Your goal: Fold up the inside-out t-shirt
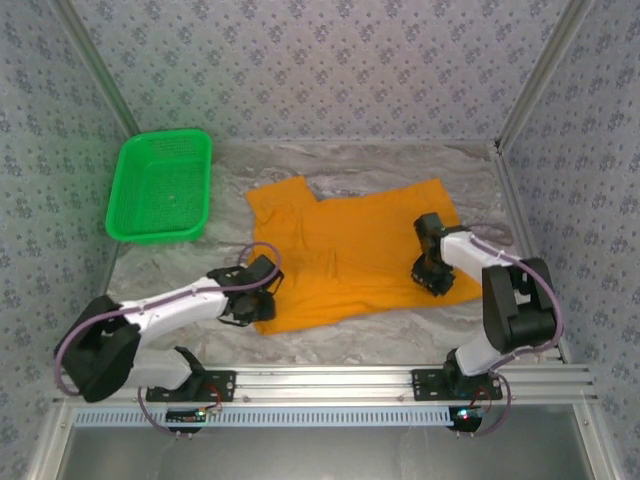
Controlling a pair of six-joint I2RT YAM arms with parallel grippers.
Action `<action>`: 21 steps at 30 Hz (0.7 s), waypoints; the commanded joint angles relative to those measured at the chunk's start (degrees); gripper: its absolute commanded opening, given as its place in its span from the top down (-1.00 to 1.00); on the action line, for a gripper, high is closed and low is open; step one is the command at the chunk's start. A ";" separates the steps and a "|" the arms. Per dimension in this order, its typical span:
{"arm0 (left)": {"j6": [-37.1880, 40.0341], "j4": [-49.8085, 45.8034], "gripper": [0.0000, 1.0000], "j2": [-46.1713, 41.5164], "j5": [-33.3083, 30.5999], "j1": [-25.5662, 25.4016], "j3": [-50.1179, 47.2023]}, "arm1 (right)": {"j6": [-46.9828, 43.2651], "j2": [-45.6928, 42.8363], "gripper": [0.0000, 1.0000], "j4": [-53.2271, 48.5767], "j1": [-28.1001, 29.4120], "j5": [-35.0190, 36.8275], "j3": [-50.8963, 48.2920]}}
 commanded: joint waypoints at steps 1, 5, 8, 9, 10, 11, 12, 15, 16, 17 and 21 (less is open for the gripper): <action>0.89 -8.45 0.32 -7.50 -7.38 4.25 -1.18 | 10.43 -2.16 0.49 -6.83 7.43 -4.08 -4.90; 4.79 -6.61 0.28 -15.58 -4.14 10.09 -1.61 | 13.36 -5.89 0.12 -9.46 11.52 -1.92 -2.81; 7.50 -7.66 0.20 -15.23 -2.80 11.63 2.36 | 9.84 -6.90 -0.06 -13.57 9.78 2.38 2.56; 9.50 -6.71 0.16 -13.74 -0.73 11.93 4.38 | 7.17 -7.11 -0.09 -13.87 8.02 4.27 4.62; 10.83 -6.33 0.13 -11.99 0.17 11.93 6.71 | 4.64 -7.20 -0.12 -13.62 6.04 5.96 6.32; 12.03 -6.13 0.10 -9.54 0.93 11.98 9.86 | 1.49 -7.03 -0.15 -12.55 3.87 8.30 8.12; 13.14 -5.66 0.02 -6.78 1.29 12.00 12.89 | -1.03 -6.70 -0.17 -11.86 1.57 9.96 9.86; 17.64 -4.34 -0.12 2.31 2.19 13.89 23.38 | -7.69 -5.10 -0.17 -7.58 -5.79 10.48 14.46; 18.84 -4.03 -0.16 5.42 4.07 15.15 26.39 | -9.40 -4.56 -0.18 -5.93 -7.93 9.78 15.71; 20.23 -3.16 -0.19 9.13 6.91 16.76 29.90 | -11.08 -3.84 -0.18 -3.74 -10.09 9.43 16.97; 22.62 0.34 -0.24 22.62 13.68 21.95 43.01 | -15.71 -0.60 -0.20 2.24 -15.59 6.31 20.85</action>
